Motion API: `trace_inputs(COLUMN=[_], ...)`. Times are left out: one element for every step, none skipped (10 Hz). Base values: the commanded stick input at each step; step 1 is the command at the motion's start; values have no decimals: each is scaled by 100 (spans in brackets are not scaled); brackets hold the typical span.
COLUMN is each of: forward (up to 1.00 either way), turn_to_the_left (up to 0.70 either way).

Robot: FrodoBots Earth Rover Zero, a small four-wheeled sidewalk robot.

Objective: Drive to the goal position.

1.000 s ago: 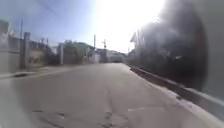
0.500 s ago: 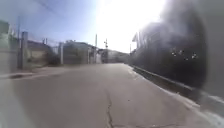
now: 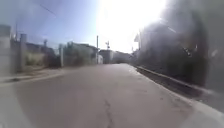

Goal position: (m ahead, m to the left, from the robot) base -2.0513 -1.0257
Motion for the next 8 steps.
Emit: trace_inputs(forward=[100, 100, 100, 100, 100, 100, 100, 100], turn_to_the_left=[0, 0, 0, 0, 0, 0, 0, 0])
